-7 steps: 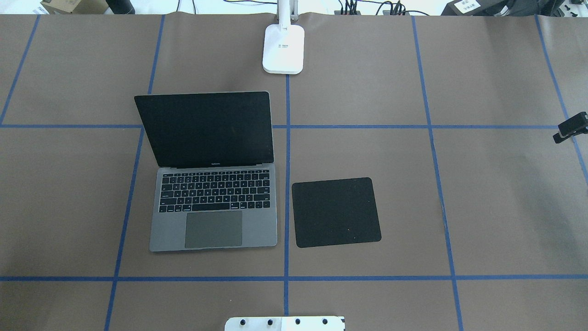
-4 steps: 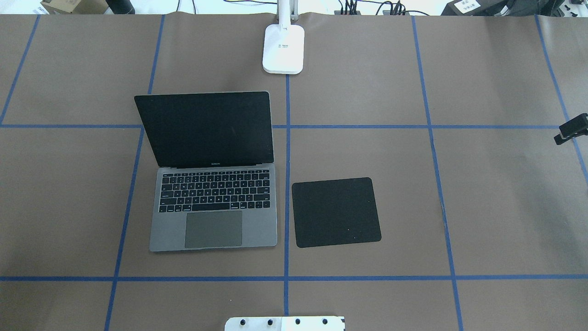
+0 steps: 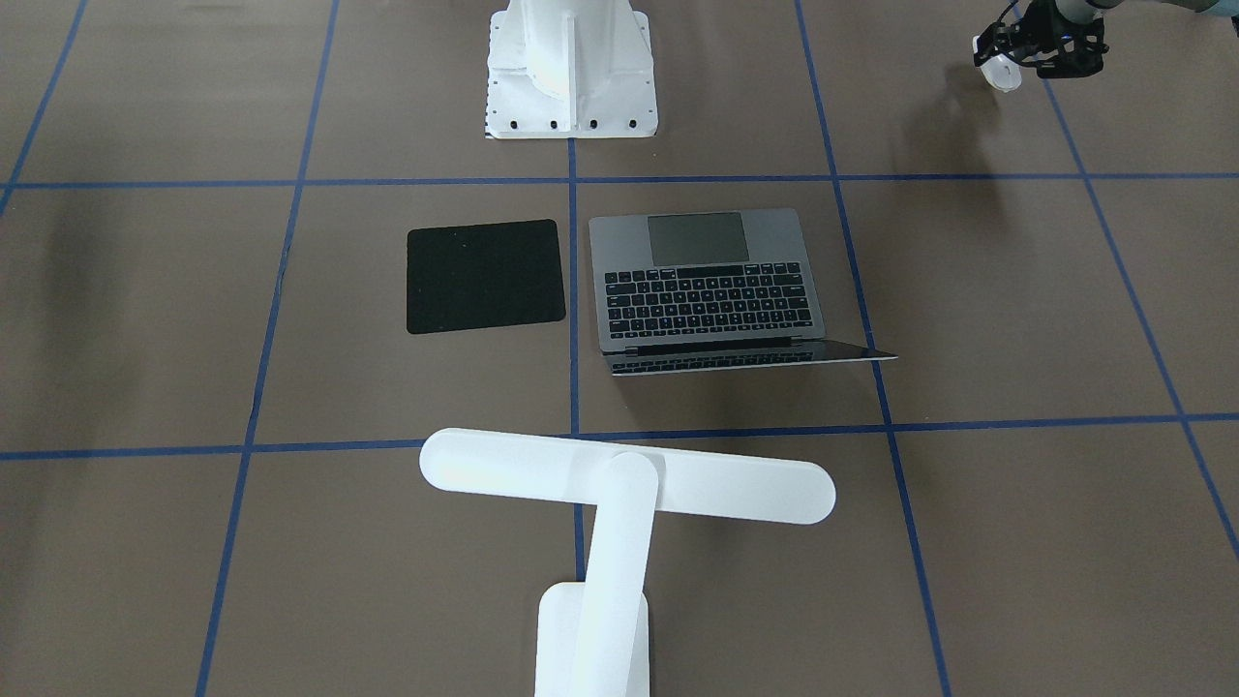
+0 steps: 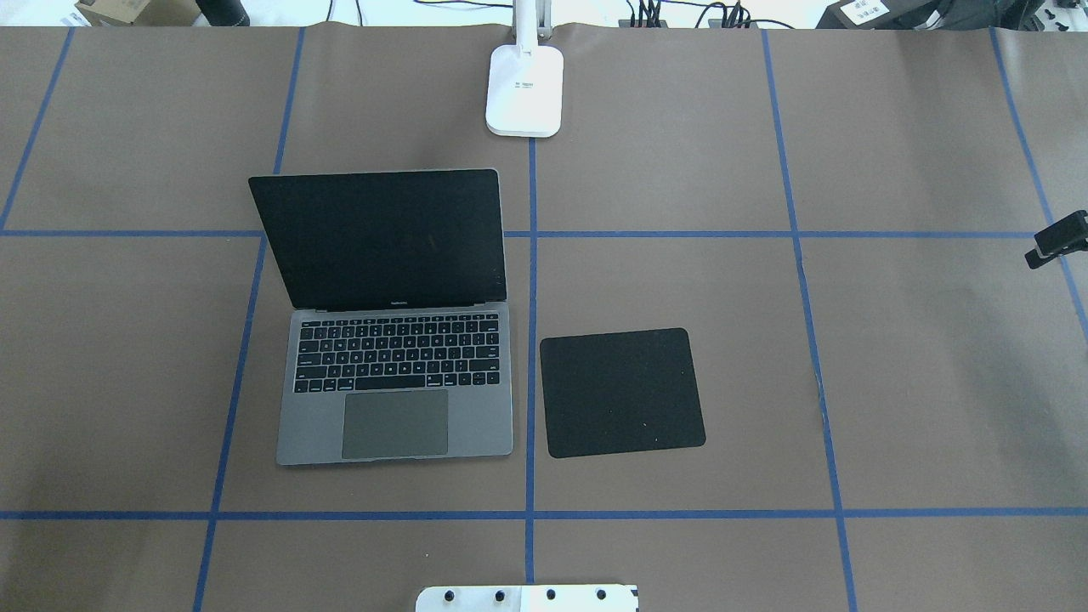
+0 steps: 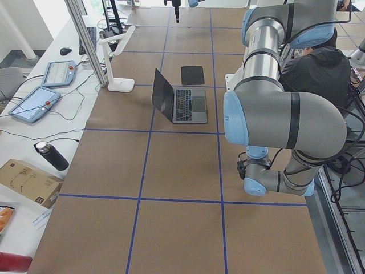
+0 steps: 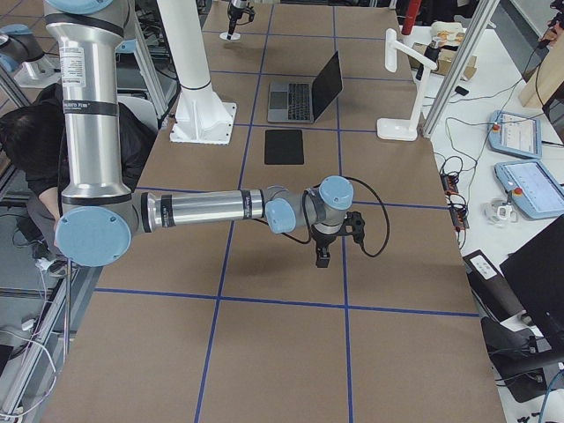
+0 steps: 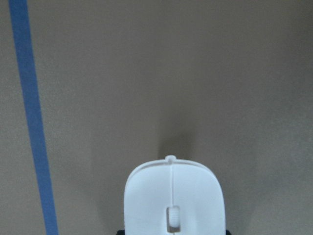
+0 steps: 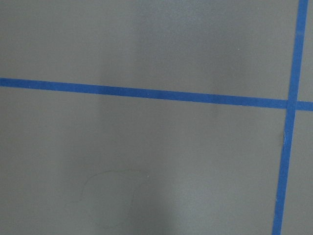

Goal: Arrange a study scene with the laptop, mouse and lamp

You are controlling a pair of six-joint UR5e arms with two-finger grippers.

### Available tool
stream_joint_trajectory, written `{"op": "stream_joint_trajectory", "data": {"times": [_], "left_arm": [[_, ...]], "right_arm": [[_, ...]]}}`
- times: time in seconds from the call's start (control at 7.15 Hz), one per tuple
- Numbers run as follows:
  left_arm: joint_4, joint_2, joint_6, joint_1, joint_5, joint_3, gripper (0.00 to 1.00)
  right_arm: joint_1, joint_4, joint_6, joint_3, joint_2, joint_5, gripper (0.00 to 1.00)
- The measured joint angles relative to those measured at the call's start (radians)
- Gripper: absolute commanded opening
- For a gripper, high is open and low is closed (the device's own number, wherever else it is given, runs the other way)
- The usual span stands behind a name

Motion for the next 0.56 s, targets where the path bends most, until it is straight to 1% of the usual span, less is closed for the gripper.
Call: {"op": "stream_joint_trajectory", "data": {"times": [0.14,0.28,0.42,0.56], "left_arm": [[-0.009,0.007,-0.001,-0.016,-0.003,-0.046,0.46],[-0.011,0.011,-0.002,-0.035,-0.007,-0.09,0.43],[-0.011,0.013,-0.002,-0.052,-0.022,-0.122,0.43],[-0.009,0.009,-0.001,-0.095,-0.06,-0.14,0.43]], "right_arm": [[-0.001,0.0,0.0,0.0,0.001,0.0,0.99],[-0.003,-0.001,0.0,-0.001,0.001,0.0,0.99],[-0.006,-0.001,0.0,-0.004,0.003,0.0,0.99],[-0.01,-0.001,0.001,-0.007,0.004,0.0,0.99]]}}
